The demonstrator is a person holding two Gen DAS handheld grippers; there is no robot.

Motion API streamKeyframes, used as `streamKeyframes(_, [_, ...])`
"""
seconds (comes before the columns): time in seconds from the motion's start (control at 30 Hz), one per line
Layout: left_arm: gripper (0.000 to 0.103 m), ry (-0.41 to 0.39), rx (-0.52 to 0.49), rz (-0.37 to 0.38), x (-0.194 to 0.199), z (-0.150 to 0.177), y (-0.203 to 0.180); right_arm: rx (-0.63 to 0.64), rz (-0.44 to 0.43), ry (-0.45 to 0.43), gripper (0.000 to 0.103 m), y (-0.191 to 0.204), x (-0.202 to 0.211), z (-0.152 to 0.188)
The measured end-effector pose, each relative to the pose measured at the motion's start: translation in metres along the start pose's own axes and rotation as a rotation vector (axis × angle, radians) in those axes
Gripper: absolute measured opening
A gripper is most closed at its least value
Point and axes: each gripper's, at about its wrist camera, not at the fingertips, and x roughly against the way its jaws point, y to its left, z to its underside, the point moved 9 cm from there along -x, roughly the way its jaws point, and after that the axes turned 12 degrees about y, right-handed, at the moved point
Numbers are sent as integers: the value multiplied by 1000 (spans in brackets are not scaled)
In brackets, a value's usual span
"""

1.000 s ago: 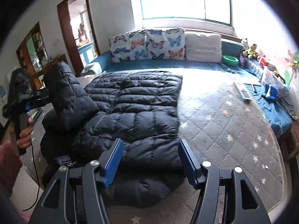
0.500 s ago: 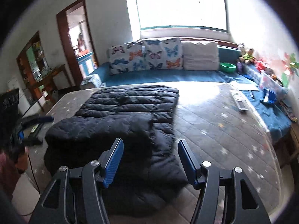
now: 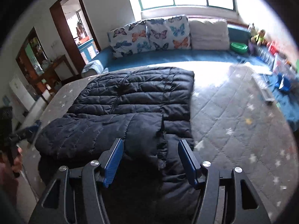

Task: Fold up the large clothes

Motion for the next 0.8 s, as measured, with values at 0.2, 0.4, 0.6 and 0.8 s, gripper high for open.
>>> streamKeyframes(0.2, [101, 24, 1, -56, -10, 16, 12, 26, -77, 36, 15, 17, -1, 12])
streamKeyframes(0.4, [99, 41, -3, -51, -9, 27, 21, 120, -16, -45, 10, 41, 56, 34])
streamKeyframes(0.6, [99, 85, -13, -93, -27, 41, 33, 111, 52, 82, 10, 28, 2, 71])
streamKeyframes(0.8, [99, 52, -36, -159, 5, 35, 31, 99, 21, 126, 15, 22, -4, 78])
